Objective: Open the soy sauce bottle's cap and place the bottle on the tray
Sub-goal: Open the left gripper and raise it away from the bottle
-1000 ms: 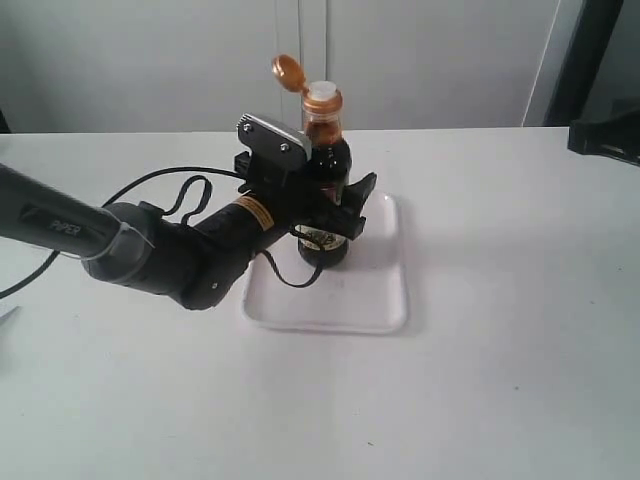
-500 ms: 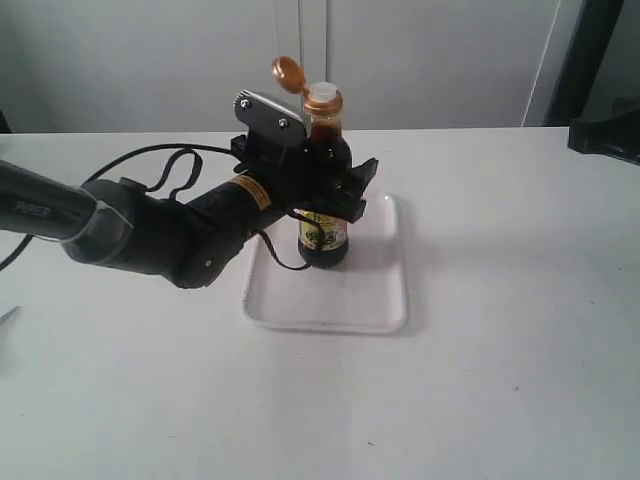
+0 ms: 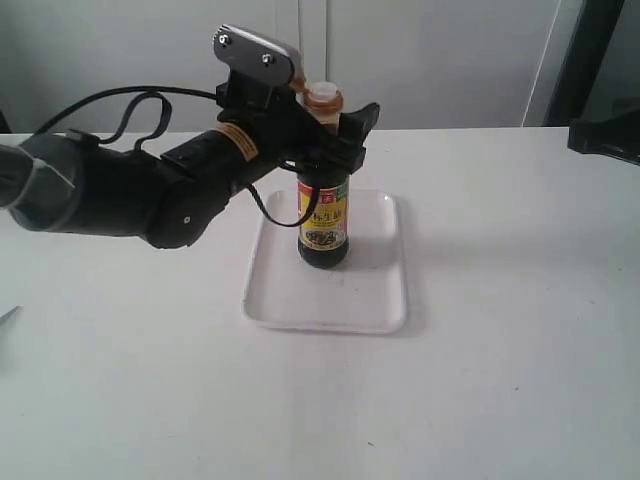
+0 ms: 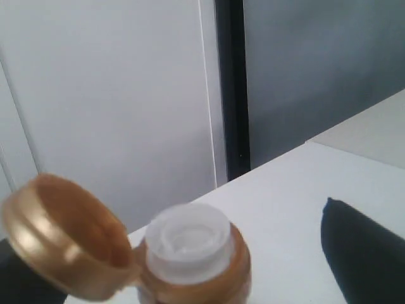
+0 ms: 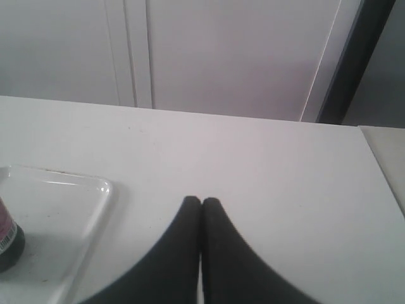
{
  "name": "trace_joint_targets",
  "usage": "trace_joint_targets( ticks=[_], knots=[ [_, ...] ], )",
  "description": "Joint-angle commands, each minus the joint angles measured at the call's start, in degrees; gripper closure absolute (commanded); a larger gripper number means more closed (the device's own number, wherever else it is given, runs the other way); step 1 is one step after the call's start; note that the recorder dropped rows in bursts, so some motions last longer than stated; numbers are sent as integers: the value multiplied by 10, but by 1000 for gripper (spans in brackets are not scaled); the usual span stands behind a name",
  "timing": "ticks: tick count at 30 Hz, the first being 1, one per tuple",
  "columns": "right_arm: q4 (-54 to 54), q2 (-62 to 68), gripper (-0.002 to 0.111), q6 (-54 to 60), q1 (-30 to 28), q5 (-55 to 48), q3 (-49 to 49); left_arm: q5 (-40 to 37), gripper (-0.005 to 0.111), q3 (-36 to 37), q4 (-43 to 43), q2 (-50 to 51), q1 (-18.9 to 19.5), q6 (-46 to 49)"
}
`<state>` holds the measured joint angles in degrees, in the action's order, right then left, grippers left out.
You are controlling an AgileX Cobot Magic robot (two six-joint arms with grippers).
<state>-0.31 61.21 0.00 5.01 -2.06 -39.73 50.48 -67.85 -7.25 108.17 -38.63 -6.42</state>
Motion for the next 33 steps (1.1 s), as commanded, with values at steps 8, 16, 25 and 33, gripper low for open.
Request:
trace_joint_targets(
  ticks=[8,16,25,33],
  knots=[
    [-1,1,108,0,-4,3,3,-2,1,-1,-4,-60,2,2],
    [-1,1,108,0,-4,2,3,-12,2,-1,-4,-83,2,12],
    [-1,1,108,0,-4,3,3,-111,5,-1,-4,-134,2,50],
    [-1,1,108,0,-4,1,3,-234,48,-1,-4,-198,2,47]
  ],
)
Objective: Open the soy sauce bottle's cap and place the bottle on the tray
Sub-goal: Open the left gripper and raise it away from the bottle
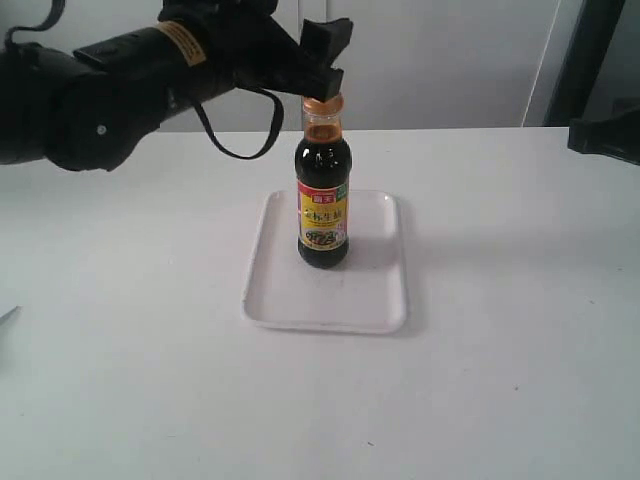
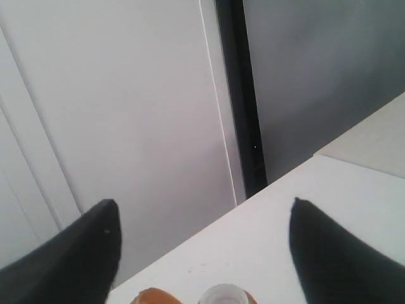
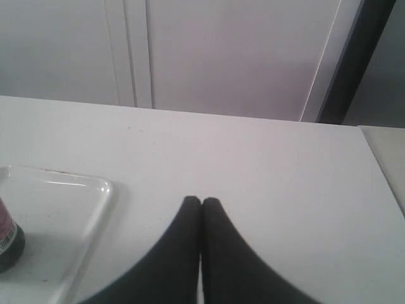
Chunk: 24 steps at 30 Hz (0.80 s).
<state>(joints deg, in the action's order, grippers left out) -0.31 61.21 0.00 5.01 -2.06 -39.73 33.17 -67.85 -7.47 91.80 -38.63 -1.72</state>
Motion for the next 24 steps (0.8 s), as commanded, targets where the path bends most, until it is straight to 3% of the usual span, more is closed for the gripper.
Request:
trace_joint_targets(
  ticks=[1,8,16,24],
  knots=[
    [-1,1,108,0,-4,1,3,-83,55,-1,-1,-42,2,0],
    [-1,1,108,0,-4,-8,3,-214,107,-1,0,-86,11,2],
    [3,1,108,78,18,-63,-3,-376,107,-1,0,-133,49,0],
    [3,1,108,118,24,-229,-66,-527,107,-1,-3,-180,125,17]
  ],
)
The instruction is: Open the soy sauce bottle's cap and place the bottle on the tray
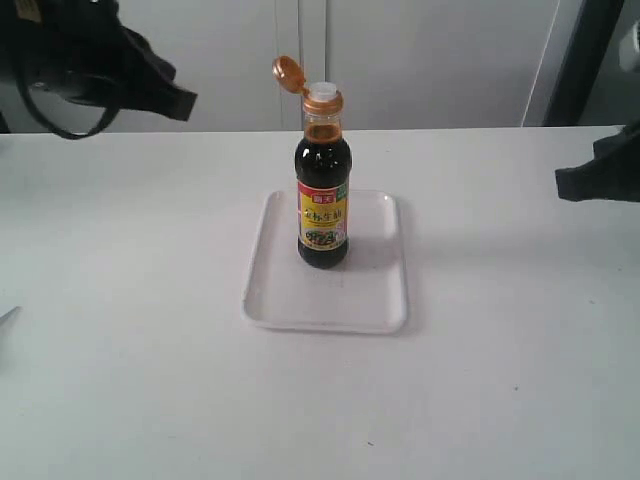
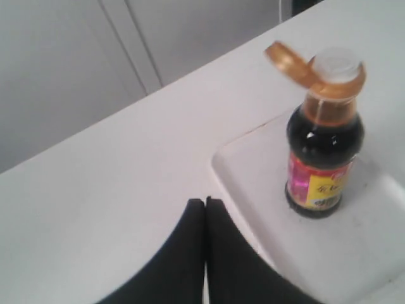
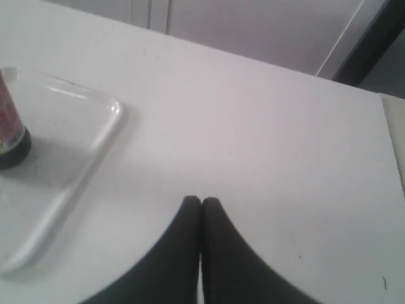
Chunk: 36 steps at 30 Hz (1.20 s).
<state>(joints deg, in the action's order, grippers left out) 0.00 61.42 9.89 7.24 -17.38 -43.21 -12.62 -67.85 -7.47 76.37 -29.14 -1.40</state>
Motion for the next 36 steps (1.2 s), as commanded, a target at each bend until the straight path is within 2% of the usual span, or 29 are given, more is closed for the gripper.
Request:
trace_joint_targets(
  ticks=[1,6,10,14,17,21,25,30,36],
  knots=[
    [3,-1,108,19,1,-91,-37,-84,107,-1,-3,-31,37,18],
    [37,4,108,19,1,-181,-70,-171,107,-1,-3,-52,83,28],
    [71,11,108,-14,1,-214,-84,-190,107,16,-3,-79,109,29],
    [76,23,108,-16,-6,-239,-94,-191,107,43,-3,-107,114,27],
    [42,53,108,-12,-40,-279,-101,-189,107,89,-3,-147,115,26],
    [8,58,108,-15,-51,-284,-101,-181,107,136,-3,-198,115,23],
    [-10,7,108,-18,-51,-232,-75,-150,107,181,-3,-261,115,14],
    [-16,-93,108,-17,-50,-90,0,-66,107,253,-3,-348,115,14],
    [-17,-162,108,-47,-50,0,55,3,107,313,-3,-408,115,14]
  ],
)
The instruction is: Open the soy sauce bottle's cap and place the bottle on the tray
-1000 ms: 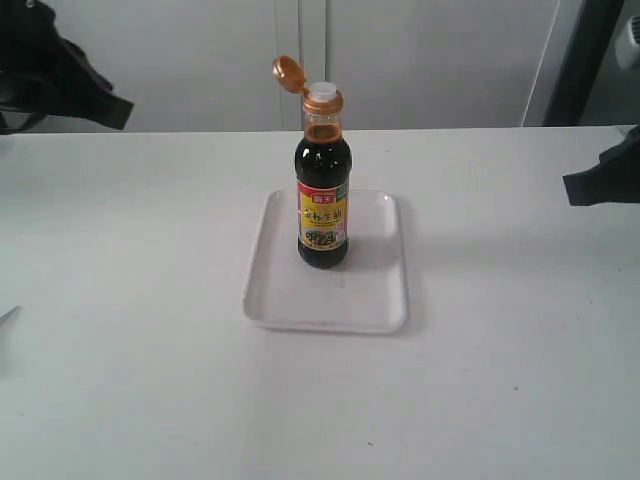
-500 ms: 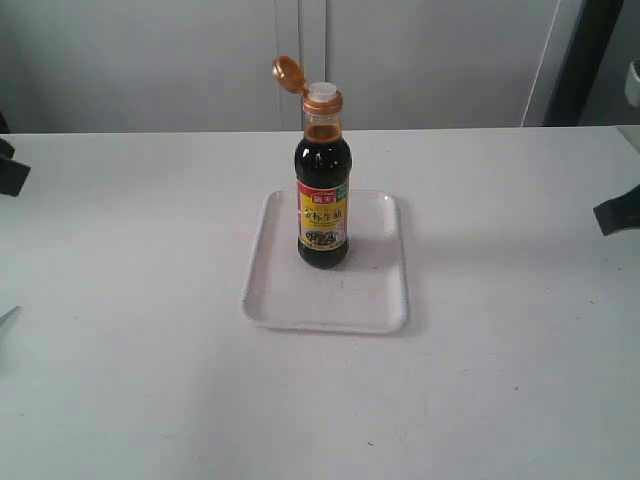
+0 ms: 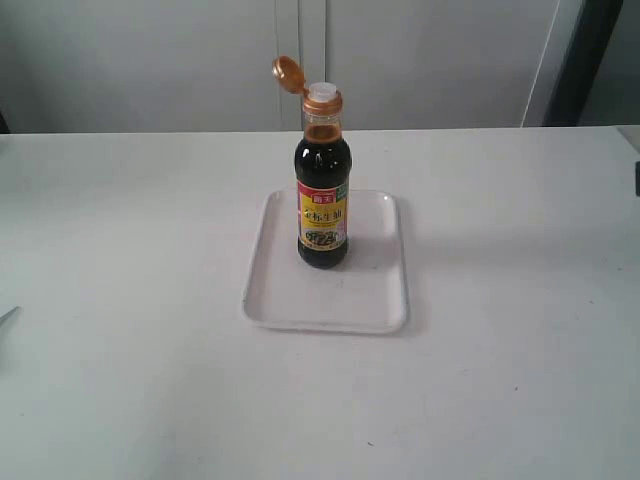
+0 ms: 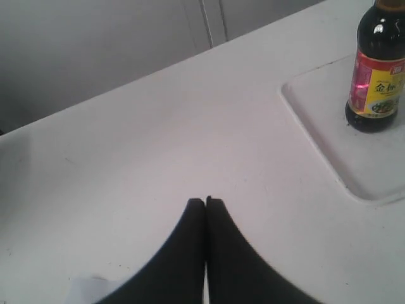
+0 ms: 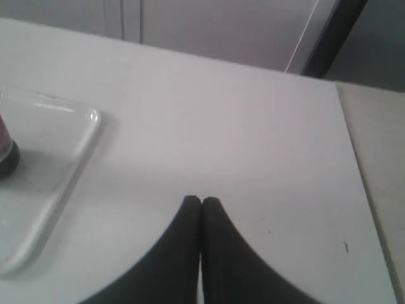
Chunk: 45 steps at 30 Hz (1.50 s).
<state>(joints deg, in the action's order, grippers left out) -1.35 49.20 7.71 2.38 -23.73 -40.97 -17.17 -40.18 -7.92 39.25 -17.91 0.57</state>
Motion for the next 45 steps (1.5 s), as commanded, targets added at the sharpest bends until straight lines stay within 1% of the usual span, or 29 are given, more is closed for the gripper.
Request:
trace_joint_targets(
  ticks=[1,6,9,14,17,19,21,28,37,41,43,45],
  knots=[
    [-4,-48,108,-31,-1,72,41,68,107,51,2,-45,3,-9],
    [-4,-98,108,-30,-1,138,92,143,107,117,2,-89,3,-40],
    [-4,-118,108,-34,-1,168,116,172,107,139,2,-119,3,-40],
    [-4,-147,108,-34,-1,185,137,161,107,155,2,-158,3,-40],
    [-4,-160,108,-34,-1,182,137,131,107,155,2,-180,3,-52],
    [-4,-166,108,-34,-1,182,137,90,107,155,3,-197,3,-83],
    [-4,-170,108,-34,-1,182,137,64,107,155,3,-211,3,-105],
    [-4,-170,108,-34,-1,182,137,75,107,155,3,-239,3,-112],
    [-4,-170,108,-34,-1,182,137,79,107,155,1,-238,3,-109],
    [-4,-170,108,-34,-1,182,137,102,107,155,1,-238,3,-109],
    [-4,-170,108,-34,-1,182,137,98,107,155,1,-238,3,-102],
    [-4,-170,108,-34,-1,182,137,76,107,155,1,-238,3,-82]
  ],
)
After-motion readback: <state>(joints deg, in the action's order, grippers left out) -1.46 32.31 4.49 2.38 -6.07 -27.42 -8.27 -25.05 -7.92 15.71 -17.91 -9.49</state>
